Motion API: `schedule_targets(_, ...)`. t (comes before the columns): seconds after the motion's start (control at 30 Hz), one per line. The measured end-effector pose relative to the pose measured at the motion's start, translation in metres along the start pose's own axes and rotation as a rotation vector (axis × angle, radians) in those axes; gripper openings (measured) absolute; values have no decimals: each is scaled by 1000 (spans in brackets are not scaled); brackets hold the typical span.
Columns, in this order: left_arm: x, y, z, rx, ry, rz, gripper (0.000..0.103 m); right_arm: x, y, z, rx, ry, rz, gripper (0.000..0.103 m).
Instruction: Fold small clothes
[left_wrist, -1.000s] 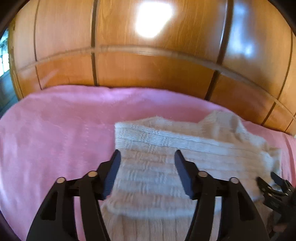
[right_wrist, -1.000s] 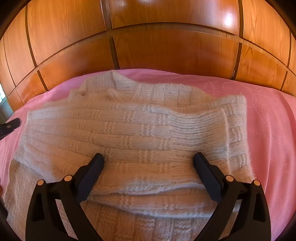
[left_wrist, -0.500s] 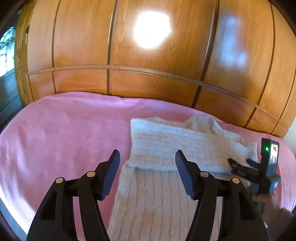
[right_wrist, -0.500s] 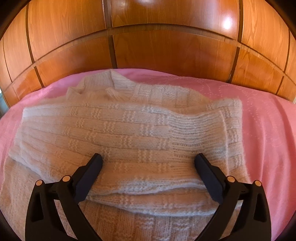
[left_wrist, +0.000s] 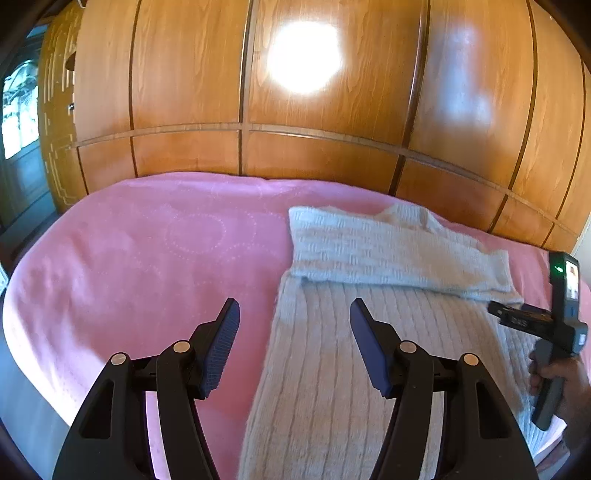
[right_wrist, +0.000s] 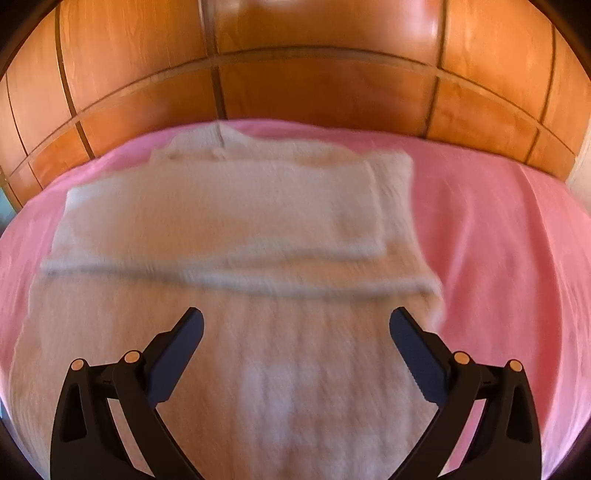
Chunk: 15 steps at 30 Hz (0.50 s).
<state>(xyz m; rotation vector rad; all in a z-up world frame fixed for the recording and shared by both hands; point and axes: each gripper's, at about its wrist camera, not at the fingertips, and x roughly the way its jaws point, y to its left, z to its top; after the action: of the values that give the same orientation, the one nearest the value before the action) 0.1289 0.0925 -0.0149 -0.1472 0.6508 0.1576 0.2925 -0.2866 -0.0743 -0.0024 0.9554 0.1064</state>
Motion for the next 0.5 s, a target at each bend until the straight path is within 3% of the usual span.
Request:
schedule_targets(0.3,-5,4,-29,25,52,12,61,-29,-52,-67,109,84,8,101)
schedule_targets(0.5,-3,6,-51,35,100,25,61,-58,-70,-100,176,58,67,101)
